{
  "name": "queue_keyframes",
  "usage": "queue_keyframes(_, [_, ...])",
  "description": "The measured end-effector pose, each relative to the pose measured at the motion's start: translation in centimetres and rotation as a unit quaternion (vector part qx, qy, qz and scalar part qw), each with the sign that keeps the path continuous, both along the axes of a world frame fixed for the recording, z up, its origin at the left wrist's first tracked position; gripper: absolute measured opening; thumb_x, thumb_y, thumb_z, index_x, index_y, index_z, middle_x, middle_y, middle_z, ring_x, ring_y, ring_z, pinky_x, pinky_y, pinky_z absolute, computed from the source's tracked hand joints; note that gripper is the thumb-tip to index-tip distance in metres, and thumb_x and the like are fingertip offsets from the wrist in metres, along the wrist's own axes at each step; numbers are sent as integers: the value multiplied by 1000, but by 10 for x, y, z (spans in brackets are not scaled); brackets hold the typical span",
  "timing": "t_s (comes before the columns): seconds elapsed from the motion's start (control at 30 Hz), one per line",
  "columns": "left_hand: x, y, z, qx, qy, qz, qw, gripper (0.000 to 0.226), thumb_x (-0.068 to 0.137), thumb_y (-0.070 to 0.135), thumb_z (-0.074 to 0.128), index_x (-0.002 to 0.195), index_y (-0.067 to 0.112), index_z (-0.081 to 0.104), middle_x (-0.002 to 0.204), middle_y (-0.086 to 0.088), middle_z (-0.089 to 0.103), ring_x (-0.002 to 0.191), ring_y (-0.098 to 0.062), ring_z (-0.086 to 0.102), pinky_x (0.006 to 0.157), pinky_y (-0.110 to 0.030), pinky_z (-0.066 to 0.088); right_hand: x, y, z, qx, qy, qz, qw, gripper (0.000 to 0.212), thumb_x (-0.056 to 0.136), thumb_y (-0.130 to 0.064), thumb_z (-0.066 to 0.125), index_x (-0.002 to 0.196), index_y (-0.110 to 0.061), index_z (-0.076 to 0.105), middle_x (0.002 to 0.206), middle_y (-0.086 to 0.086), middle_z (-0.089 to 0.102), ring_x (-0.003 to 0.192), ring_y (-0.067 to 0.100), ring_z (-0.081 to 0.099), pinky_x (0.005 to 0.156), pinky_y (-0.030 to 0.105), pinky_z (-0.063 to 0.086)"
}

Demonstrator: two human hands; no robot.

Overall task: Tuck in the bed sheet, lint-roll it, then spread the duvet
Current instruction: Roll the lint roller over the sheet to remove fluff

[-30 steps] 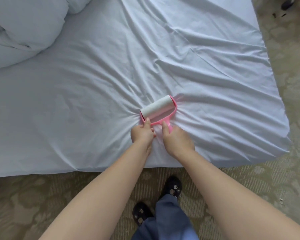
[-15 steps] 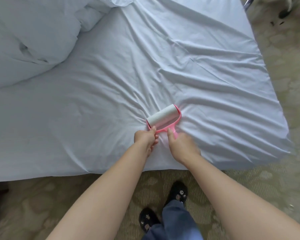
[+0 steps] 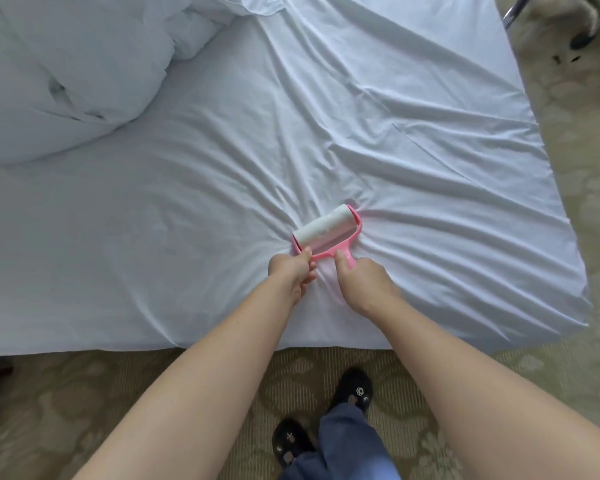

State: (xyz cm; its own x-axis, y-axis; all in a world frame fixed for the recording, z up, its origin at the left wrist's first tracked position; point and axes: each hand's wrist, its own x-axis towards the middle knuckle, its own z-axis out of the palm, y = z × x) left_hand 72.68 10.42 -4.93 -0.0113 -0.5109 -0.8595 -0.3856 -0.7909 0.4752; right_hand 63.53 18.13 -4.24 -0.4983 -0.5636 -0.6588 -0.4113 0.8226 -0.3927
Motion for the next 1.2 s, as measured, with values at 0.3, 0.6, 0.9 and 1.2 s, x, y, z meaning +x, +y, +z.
queue_keyframes(0.3, [-12,-58,-8,-5,-10,89,996,33,98,33,53,69,18,50,61,6,50,31,1,40,34,-9,19,-12,-69,-2,0,-29,32,999,64,98,-57,23,122,-7,55,124,15,58,111,32,56,83,37,43])
queue_keyframes(0.6, [-13,-113,-20,-56,-36,111,992,36,97,32,54,66,14,52,61,4,51,32,-3,38,30,-8,19,-16,-130,-11,-10,-21,61,998,65,98,-57,22,126,-6,52,128,15,56,116,33,53,85,37,41])
queue_keyframes(0.9, [-10,-161,-24,-52,-31,101,993,39,96,36,56,65,12,52,58,3,51,33,-4,38,28,-8,21,-13,-172,-15,-3,-13,59,998,63,98,-57,23,122,-8,55,125,15,58,113,31,55,76,33,35])
queue_keyframes(1.2, [2,-214,-24,-74,-19,100,992,36,94,34,59,68,11,55,60,-1,53,25,-1,38,29,-10,24,-6,-228,-7,1,-2,53,999,65,97,-58,26,123,-6,55,126,16,57,113,33,55,82,37,41])
